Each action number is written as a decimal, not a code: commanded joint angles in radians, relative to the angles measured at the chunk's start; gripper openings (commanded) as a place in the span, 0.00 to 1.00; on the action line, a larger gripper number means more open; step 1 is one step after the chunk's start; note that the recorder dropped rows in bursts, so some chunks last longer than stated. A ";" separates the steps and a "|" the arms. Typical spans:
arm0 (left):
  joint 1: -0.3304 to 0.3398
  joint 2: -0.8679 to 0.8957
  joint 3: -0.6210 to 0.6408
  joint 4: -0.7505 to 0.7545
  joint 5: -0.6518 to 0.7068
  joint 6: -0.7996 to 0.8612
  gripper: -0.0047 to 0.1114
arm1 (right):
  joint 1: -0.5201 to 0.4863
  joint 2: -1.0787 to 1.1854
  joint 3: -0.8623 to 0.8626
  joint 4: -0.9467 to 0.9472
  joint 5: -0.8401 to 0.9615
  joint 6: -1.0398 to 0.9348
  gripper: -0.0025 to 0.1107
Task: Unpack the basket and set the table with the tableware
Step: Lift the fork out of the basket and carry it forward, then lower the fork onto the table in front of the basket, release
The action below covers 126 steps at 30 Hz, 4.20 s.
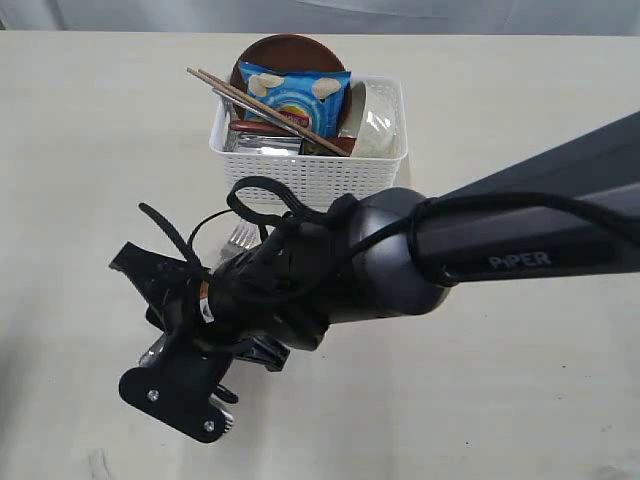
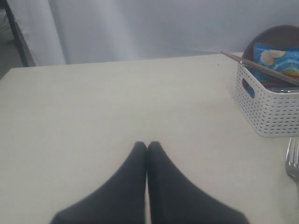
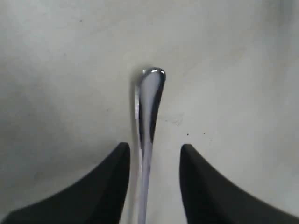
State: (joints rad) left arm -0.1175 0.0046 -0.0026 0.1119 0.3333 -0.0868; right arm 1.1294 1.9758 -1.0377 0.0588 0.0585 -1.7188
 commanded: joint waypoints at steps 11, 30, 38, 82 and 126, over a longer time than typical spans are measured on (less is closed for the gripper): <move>0.004 -0.005 0.003 -0.003 -0.007 0.002 0.04 | -0.007 -0.170 0.001 0.359 -0.058 0.683 0.28; 0.004 -0.005 0.003 -0.003 -0.007 0.002 0.04 | -0.277 -0.097 -0.020 0.881 0.414 1.757 0.33; 0.004 -0.005 0.003 -0.003 -0.007 0.002 0.04 | -0.273 0.019 -0.129 0.881 0.420 1.798 0.33; 0.004 -0.005 0.003 -0.011 -0.007 0.002 0.04 | -0.241 0.195 -0.360 0.410 0.507 2.360 0.33; 0.004 -0.005 0.003 -0.011 -0.007 0.002 0.04 | -0.240 0.113 -0.356 0.115 0.784 2.410 0.19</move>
State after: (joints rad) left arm -0.1175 0.0046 -0.0026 0.1119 0.3333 -0.0868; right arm 0.8880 2.0977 -1.3959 0.1697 0.8547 0.6842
